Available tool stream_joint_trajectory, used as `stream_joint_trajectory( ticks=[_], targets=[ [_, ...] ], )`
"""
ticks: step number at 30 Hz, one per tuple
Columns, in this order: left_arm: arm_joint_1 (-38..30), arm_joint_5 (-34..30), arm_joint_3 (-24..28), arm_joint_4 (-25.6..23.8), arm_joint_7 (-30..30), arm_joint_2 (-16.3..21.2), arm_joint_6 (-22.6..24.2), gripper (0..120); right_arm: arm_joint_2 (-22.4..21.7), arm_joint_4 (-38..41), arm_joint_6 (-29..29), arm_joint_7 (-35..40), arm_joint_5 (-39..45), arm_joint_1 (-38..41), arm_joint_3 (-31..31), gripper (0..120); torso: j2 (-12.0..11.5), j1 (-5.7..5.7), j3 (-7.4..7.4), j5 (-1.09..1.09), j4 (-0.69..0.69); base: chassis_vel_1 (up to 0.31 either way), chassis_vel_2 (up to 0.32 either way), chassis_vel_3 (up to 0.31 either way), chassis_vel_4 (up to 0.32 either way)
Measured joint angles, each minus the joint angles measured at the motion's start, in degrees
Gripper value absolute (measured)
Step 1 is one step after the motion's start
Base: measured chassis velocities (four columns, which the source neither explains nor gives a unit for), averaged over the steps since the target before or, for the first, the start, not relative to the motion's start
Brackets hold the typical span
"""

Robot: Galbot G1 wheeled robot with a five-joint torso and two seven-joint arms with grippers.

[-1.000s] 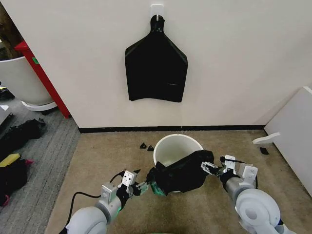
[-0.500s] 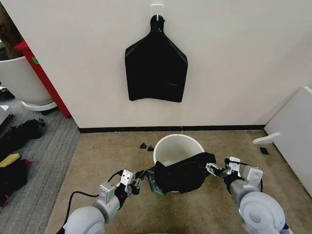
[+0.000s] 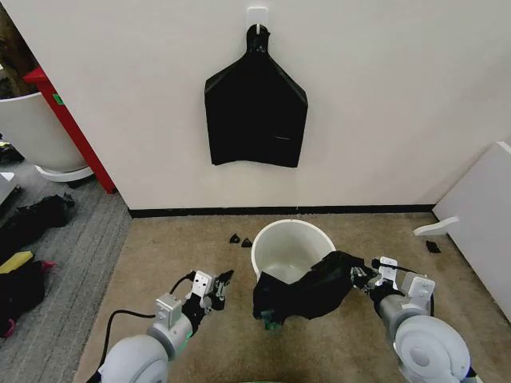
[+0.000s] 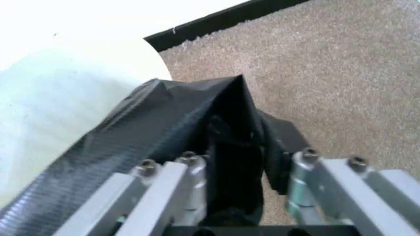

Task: Place the garbage bag over the trash bin.

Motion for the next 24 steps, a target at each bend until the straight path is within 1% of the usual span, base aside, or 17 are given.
stream_joint_trajectory(
  ticks=[1,4,5,6,7,8,11,14,16,17,18,19,20,21,24],
  targets=[
    [0.8,0.8,0.1,-1.1,0.4,0.1,0.4,0,0.1,0.0,0.0,0.0,-0.1,0.2,-0.2,12,0.0,0.00,0.00,0.00,-0.01,0.000,0.000,0.000,0.000],
    [4.2,3.0,1.0,-3.9,1.4,0.5,1.1,0,0.1,-0.3,0.0,0.5,-0.1,1.1,-1.0,0,0.0,0.00,-0.01,0.01,0.01,0.000,0.000,0.000,0.000],
    [4.2,3.0,1.0,-3.9,1.4,0.5,1.1,0,0.1,-0.3,0.0,0.5,-0.1,1.1,-1.0,0,0.0,0.00,-0.01,0.01,0.01,0.000,0.000,0.000,0.000],
    [5.6,4.5,1.2,-4.3,2.1,0.8,0.7,0,0.1,-0.6,0.0,0.8,-0.1,1.7,-1.3,0,0.0,0.00,0.00,0.01,0.02,0.000,0.000,0.000,0.000],
    [6.4,6.2,1.4,-4.2,3.0,1.2,-0.4,0,0.3,-0.7,0.0,1.3,-0.1,2.0,-1.4,0,0.0,0.00,0.00,0.01,0.03,0.000,0.000,0.000,0.000],
    [6.6,7.5,1.4,-3.7,3.8,1.6,-2.2,0,0.4,-0.7,0.0,1.7,-0.1,2.1,-1.3,0,0.0,0.00,0.00,0.00,0.02,0.000,0.000,0.000,0.000],
    [6.7,8.1,1.4,-3.5,4.2,1.8,-3.1,0,0.5,-0.7,-0.1,1.9,-0.1,2.2,-1.3,0,0.0,0.00,0.00,-0.01,0.00,0.000,0.000,0.000,0.000],
    [7.0,10.0,1.3,-3.4,5.9,2.3,-5.5,16,0.6,-0.8,-0.1,2.1,0.0,2.4,-1.4,0,0.0,0.00,0.00,0.00,0.01,0.000,0.000,0.000,0.000],
    [7.2,10.9,1.3,-3.5,7.1,2.6,-6.3,21,0.6,-0.9,-0.2,2.1,0.0,2.6,-1.5,0,0.0,0.00,0.00,0.00,0.00,0.000,0.000,0.000,0.000],
    [7.3,11.0,1.3,-3.6,7.2,2.6,-6.4,21,0.6,-0.9,-0.2,2.1,0.0,2.6,-1.5,0,0.0,0.00,0.00,0.00,0.00,0.000,0.000,0.000,0.000],
    [7.3,11.2,1.3,-3.6,7.4,2.7,-6.5,28,0.6,-1.0,-0.2,2.1,0.0,2.6,-1.5,0,0.0,0.00,0.00,-0.01,0.01,0.000,0.000,0.000,0.000],
    [7.3,11.2,1.3,-3.6,7.4,2.7,-6.5,28,0.6,-1.0,-0.2,2.1,0.0,2.6,-1.5,0,0.0,0.00,0.00,-0.01,0.01,0.000,0.000,0.000,0.000],
    [7.8,12.4,1.3,-4.0,9.7,3.0,-7.4,36,0.6,-1.3,-0.2,2.1,0.0,2.7,-1.6,0,0.0,0.00,0.00,0.01,0.01,0.000,0.000,0.000,0.000],
    [8.3,13.1,1.3,-4.1,11.6,3.3,-8.2,41,0.6,-1.5,-0.2,2.1,0.0,2.7,-1.6,0,0.0,0.00,0.00,0.00,0.01,0.000,0.000,0.000,0.000],
    [8.8,14.4,1.4,-4.3,16.9,3.9,-8.5,52,0.6,-1.7,-0.3,1.9,0.0,2.7,-1.6,0,0.0,0.00,0.00,0.00,0.01,0.000,0.000,0.000,0.000]
  ],
)
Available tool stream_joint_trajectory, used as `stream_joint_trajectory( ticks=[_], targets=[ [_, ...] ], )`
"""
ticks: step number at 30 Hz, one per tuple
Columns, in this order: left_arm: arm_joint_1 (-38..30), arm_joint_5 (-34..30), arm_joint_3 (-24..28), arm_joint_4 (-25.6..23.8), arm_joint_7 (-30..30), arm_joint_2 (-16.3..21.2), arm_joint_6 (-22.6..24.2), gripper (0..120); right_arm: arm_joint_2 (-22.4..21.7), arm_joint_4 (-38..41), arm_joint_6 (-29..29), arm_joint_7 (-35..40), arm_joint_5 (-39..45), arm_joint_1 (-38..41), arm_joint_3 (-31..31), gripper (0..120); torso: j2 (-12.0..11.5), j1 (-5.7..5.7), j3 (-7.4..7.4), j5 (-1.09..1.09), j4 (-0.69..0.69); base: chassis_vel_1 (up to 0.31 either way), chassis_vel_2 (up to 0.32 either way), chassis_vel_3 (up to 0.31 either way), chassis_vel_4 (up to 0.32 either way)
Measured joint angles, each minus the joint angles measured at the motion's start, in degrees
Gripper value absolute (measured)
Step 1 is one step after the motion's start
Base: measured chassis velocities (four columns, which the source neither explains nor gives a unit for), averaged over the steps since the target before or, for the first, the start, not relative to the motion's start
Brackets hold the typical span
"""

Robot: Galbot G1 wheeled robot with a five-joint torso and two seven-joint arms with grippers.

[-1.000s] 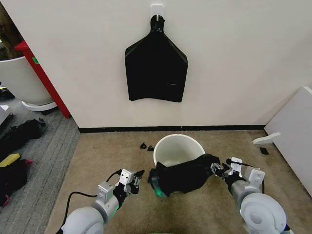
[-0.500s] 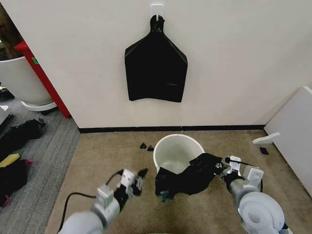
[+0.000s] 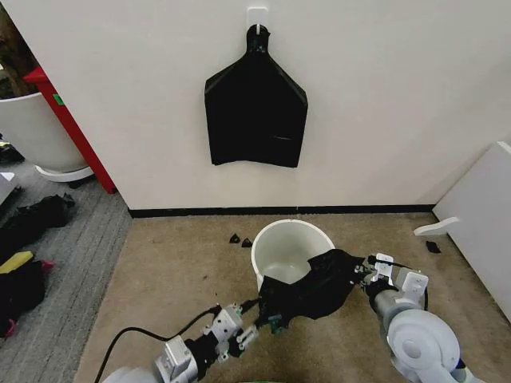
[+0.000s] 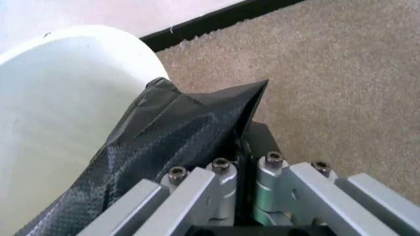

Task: Place the garbage bag over the trash bin.

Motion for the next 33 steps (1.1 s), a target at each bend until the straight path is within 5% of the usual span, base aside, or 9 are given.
stream_joint_trajectory(
  ticks=[6,13,33],
  targets=[
    [-2.6,2.2,1.6,2.4,2.9,1.1,0.5,74,0.0,-0.3,-0.1,-0.7,-0.1,0.0,-0.7,0,0.0,0.00,0.00,0.00,-0.01,0.000,0.000,0.000,0.000],
    [-4.4,2.2,4.0,5.6,-1.9,-0.7,1.7,98,-0.4,-0.7,-0.1,-0.9,-0.2,0.7,-2.2,0,0.0,0.00,0.00,0.00,-0.01,0.000,0.000,0.000,0.000],
    [-11.7,3.0,14.2,13.8,-12.8,-5.0,2.4,100,-0.4,2.0,-0.1,0.3,0.4,0.9,-3.5,0,0.0,0.00,0.00,0.00,-0.01,0.000,0.000,0.000,0.000]
  ],
)
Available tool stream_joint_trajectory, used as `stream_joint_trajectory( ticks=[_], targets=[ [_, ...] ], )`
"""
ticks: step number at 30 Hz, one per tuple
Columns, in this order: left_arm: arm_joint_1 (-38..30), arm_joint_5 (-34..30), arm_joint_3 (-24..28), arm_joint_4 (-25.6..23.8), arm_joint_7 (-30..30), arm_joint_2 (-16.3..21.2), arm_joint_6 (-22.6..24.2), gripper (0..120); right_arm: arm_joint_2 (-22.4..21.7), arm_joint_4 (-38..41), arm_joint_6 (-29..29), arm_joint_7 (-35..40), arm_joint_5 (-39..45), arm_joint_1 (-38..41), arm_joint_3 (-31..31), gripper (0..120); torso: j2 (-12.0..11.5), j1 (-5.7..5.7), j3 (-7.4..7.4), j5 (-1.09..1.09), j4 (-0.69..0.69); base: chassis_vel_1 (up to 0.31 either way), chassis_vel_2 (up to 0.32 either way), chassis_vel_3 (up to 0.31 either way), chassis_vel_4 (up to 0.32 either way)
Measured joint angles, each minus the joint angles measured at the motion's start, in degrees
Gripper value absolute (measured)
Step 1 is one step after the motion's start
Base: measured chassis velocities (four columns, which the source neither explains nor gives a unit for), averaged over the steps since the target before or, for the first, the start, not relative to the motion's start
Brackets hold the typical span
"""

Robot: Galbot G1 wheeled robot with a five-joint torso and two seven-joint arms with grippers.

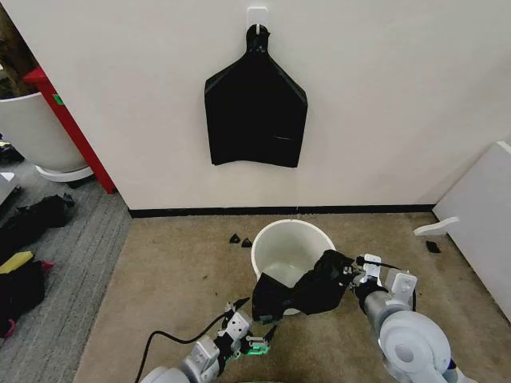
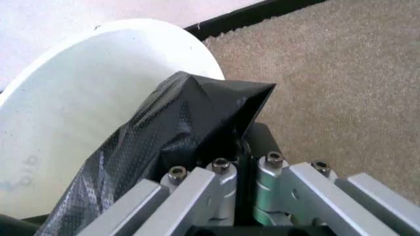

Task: Place the garbage bag over the trash bin.

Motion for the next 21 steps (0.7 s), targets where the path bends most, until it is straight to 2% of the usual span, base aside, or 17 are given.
stream_joint_trajectory(
  ticks=[2,4,7,9,10,12,18,20,21],
  targets=[
    [-0.7,0.0,0.3,0.4,-0.1,-0.1,0.2,100,-0.1,0.2,0.0,0.1,0.1,0.0,0.1,0,0.0,0.00,0.00,0.01,0.00,0.000,0.000,0.000,0.000],
    [-1.1,0.0,0.3,0.7,-0.1,-0.3,0.4,92,-0.1,0.3,0.0,0.4,0.2,0.0,0.2,0,0.0,0.00,0.00,0.00,0.00,0.000,0.000,0.000,0.000],
    [-1.1,0.0,0.1,0.7,0.0,-0.2,0.4,88,-0.1,0.3,0.1,0.4,0.2,0.0,0.2,0,0.0,0.00,0.00,0.00,0.00,0.000,0.000,0.000,0.000],
    [-1.0,0.1,-0.2,0.7,-0.2,-0.1,0.4,79,-0.1,0.3,0.1,0.4,0.3,0.1,0.2,0,0.0,0.00,0.00,0.00,0.00,0.000,0.000,0.000,0.000],
    [-0.9,0.1,-0.4,0.7,-0.7,-0.1,0.4,71,-0.1,0.2,0.1,0.4,0.2,0.1,0.2,0,0.0,0.00,0.00,0.00,0.00,0.000,0.000,0.000,0.000],
    [-0.9,0.1,-0.5,0.7,-0.9,-0.1,0.4,69,0.0,0.1,0.1,0.4,0.2,0.1,0.2,0,0.0,0.00,0.00,0.00,0.00,0.000,0.000,0.000,0.000],
    [-0.4,0.0,-2.2,0.0,-1.4,-0.4,-1.4,42,0.1,-0.2,0.2,0.4,-0.1,-0.1,0.4,0,0.0,0.00,0.00,0.00,0.00,0.000,0.000,0.000,0.000],
    [-0.3,0.0,-2.4,-0.2,-1.4,-0.4,-1.5,41,0.1,-0.3,0.2,0.4,-0.1,-0.1,0.4,0,0.0,0.00,0.00,0.00,0.00,0.000,0.000,0.000,0.000],
    [-0.1,-0.4,-3.0,-1.1,-1.3,-0.3,-1.6,34,0.1,-0.4,0.2,0.3,-0.2,-0.1,0.5,0,0.0,0.00,0.00,0.00,0.00,0.000,0.000,0.000,0.000]
  ],
)
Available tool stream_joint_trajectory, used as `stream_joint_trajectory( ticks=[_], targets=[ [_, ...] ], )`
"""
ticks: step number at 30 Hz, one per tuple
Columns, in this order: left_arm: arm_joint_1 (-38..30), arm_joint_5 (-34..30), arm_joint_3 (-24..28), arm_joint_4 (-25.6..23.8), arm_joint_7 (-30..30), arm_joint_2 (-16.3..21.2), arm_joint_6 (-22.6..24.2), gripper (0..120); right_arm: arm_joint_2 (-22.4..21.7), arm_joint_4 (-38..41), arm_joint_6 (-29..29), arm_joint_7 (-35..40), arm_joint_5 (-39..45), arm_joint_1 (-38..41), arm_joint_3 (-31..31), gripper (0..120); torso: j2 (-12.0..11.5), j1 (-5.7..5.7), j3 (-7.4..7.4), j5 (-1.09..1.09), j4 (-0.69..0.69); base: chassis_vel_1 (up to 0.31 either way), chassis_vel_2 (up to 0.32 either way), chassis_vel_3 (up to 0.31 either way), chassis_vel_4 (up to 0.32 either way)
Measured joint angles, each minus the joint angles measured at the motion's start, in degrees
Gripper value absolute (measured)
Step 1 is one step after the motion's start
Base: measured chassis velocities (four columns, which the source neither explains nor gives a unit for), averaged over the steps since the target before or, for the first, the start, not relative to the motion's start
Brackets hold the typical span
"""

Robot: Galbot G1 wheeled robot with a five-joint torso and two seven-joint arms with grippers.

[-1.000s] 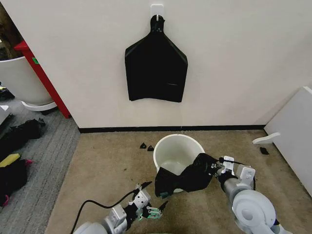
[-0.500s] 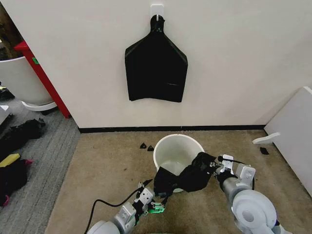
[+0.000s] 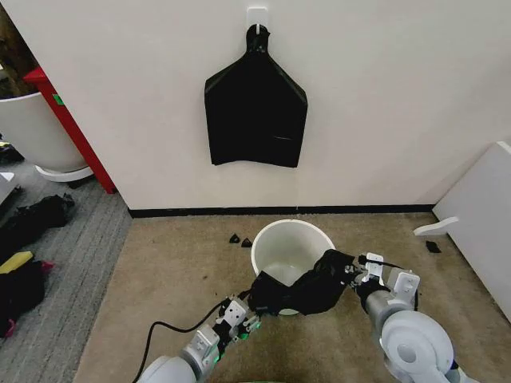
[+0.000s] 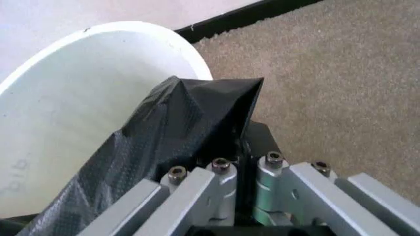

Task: Place the garbage bag over the trash bin.

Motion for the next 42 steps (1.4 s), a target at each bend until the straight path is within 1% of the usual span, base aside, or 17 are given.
stream_joint_trajectory(
  ticks=[3,5,6,7,8,10,15,21,28,31,35,41,42],
  targets=[
    [0.5,-0.7,-1.6,-1.7,0.2,0.3,0.1,23,0.0,-0.2,0.1,-0.3,-0.3,0.0,0.3,0,0.0,0.00,0.00,0.00,0.00,0.000,0.000,0.000,0.000],
    [0.9,-1.9,-3.2,-3.2,0.3,0.5,0.6,14,0.0,-0.3,0.1,-0.8,-0.8,-0.1,0.6,0,0.0,0.00,0.00,0.00,0.00,0.000,0.000,0.000,0.000],
    [0.9,-1.9,-3.2,-3.2,0.3,0.5,0.6,14,0.0,-0.3,0.1,-0.8,-0.8,-0.1,0.6,0,0.0,0.00,0.00,0.00,0.00,0.000,0.000,0.000,0.000],
    [0.9,-2.5,-3.8,-3.8,0.3,0.5,0.9,11,-0.1,-0.4,0.2,-1.2,-1.0,-0.2,0.8,0,0.0,0.00,0.00,0.00,0.00,0.000,0.000,0.000,0.000],
    [0.7,-3.0,-4.2,-4.2,0.2,0.6,1.1,5,-0.1,-0.5,0.2,-1.5,-1.4,-0.3,1.0,0,0.0,0.00,0.00,0.00,0.00,0.000,0.000,0.000,0.000],
    [0.0,-4.4,-5.2,-4.5,-0.2,0.6,1.5,0,-0.2,-0.9,0.4,-2.4,-2.6,-0.5,1.3,0,0.0,0.00,0.00,0.00,0.00,0.000,0.000,0.000,0.000],
    [-1.9,-6.6,-5.8,-4.3,-0.8,0.6,2.3,0,-0.3,-1.8,1.5,-4.3,-6.6,-1.6,1.8,0,0.0,0.00,0.00,0.00,0.00,0.000,0.000,0.000,0.000],
    [-1.8,-6.9,-5.9,-4.2,-1.0,0.6,2.5,0,-0.1,-1.3,1.8,-4.4,-7.1,-2.7,2.2,0,0.0,0.00,0.00,0.00,-0.01,0.000,0.000,0.000,0.000],
    [1.7,-4.8,-6.2,-4.5,-0.8,0.5,2.6,0,0.4,-2.0,2.4,-4.5,-7.8,-4.2,2.9,0,0.0,0.00,0.00,0.00,0.00,0.000,0.000,0.000,0.000],
    [1.5,-4.5,-6.1,-4.0,-0.9,0.4,2.6,0,0.8,-2.6,2.5,-4.7,-8.2,-4.3,2.8,0,0.0,0.00,0.00,0.00,0.00,0.000,0.000,0.000,0.000],
    [-0.1,-2.6,-6.0,-1.5,-1.1,0.1,1.9,0,1.9,-4.1,2.9,-5.3,-9.4,-4.3,2.1,0,0.0,0.00,0.00,0.00,0.00,0.000,0.000,0.000,0.000],
    [-0.3,-1.0,-5.5,-0.7,-0.9,0.1,1.0,0,2.2,-5.0,3.7,-5.8,-10.3,-4.7,2.3,0,0.0,0.00,0.00,0.00,0.00,0.000,0.000,0.000,0.000],
    [0.1,0.2,-5.3,-0.4,-0.7,0.0,0.4,0,2.3,-5.3,4.1,-6.0,-10.6,-5.0,2.5,0,0.0,0.00,0.00,0.00,0.00,0.000,0.000,0.000,0.000]
  ],
)
